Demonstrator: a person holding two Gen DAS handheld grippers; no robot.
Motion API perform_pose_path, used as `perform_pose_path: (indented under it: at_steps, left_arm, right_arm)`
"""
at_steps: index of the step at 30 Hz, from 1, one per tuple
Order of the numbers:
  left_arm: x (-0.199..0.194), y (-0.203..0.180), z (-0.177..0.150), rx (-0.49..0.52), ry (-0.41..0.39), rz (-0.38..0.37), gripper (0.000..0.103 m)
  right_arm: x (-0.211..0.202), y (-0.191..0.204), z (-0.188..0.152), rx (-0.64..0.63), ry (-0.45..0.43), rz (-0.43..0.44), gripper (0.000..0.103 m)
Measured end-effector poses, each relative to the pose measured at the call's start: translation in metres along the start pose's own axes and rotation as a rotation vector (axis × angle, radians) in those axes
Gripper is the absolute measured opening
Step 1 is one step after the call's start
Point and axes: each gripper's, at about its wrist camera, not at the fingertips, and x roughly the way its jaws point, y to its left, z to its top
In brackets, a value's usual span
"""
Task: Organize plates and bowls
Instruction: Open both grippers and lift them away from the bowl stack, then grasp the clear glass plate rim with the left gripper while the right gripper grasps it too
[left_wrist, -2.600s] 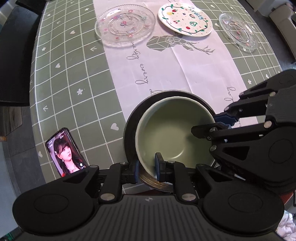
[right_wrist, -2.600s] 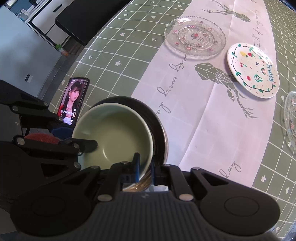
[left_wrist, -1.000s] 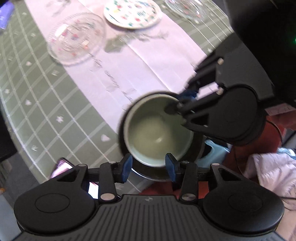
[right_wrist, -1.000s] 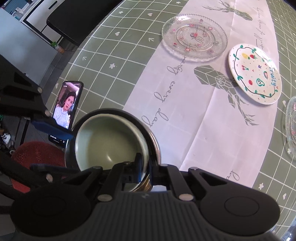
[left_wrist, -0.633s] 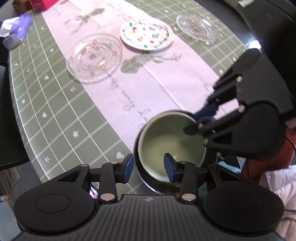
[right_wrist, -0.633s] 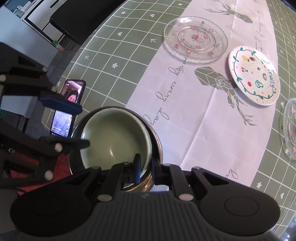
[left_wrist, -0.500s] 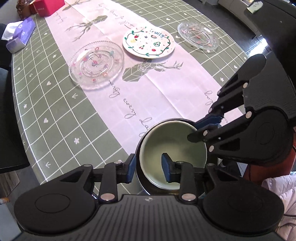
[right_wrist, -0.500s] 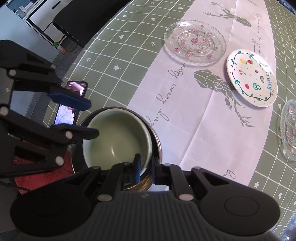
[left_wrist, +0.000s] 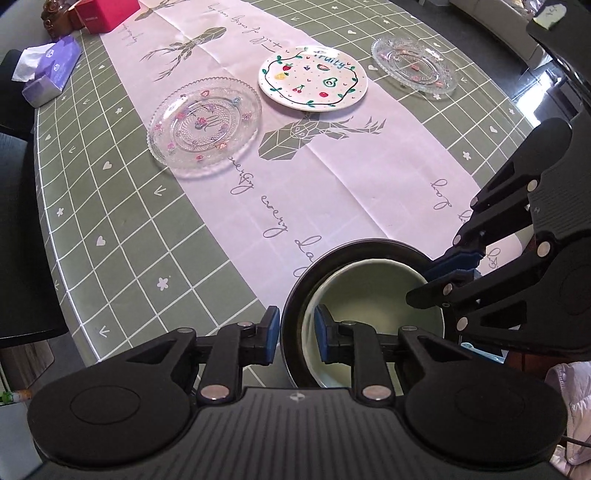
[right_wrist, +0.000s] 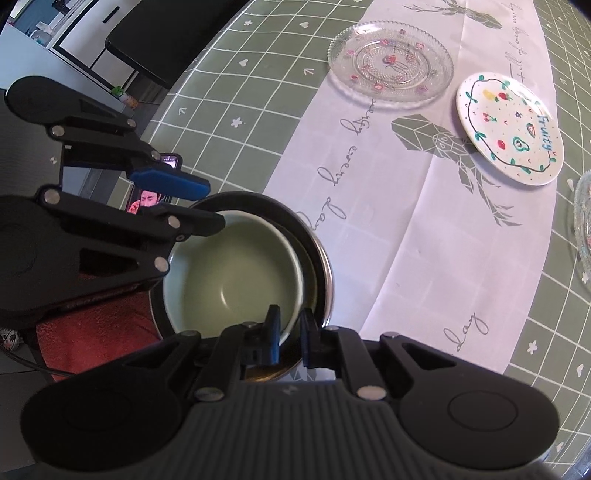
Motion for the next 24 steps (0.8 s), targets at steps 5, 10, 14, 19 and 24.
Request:
perform_pose_path:
  at_steps: [5, 10, 14, 19, 24]
  left_arm:
    - [-0.008, -0.002, 0.000, 0.008, -0.021, -0.029, 0.027]
    - [-0.023, -0.011, 0.004, 0.023, -0.057, -0.035, 0.028]
    - [-0.039, -0.021, 0.008, 0.029, -0.121, -0.039, 0.029]
    - [-0.056, -0.034, 0.013, -0.017, -0.203, -0.039, 0.029]
    - [-0.071, -0.048, 0.017, -0.068, -0.315, -0.043, 0.029]
  right_arm:
    - [-0.015, 0.003, -0.003, -0.035, -0.036, -0.002, 0.013]
    - [-0.041, 0.005, -0.010, -0.068, -0.111, -0.026, 0.025]
    - [-0.058, 0.000, -0.017, -0.068, -0.163, -0.039, 0.027]
    - [-0.080, -0.016, -0.031, -0.050, -0.267, -0.057, 0.033]
    - [-0.103, -0.049, -0.046, 0.034, -0.396, -0.060, 0.033]
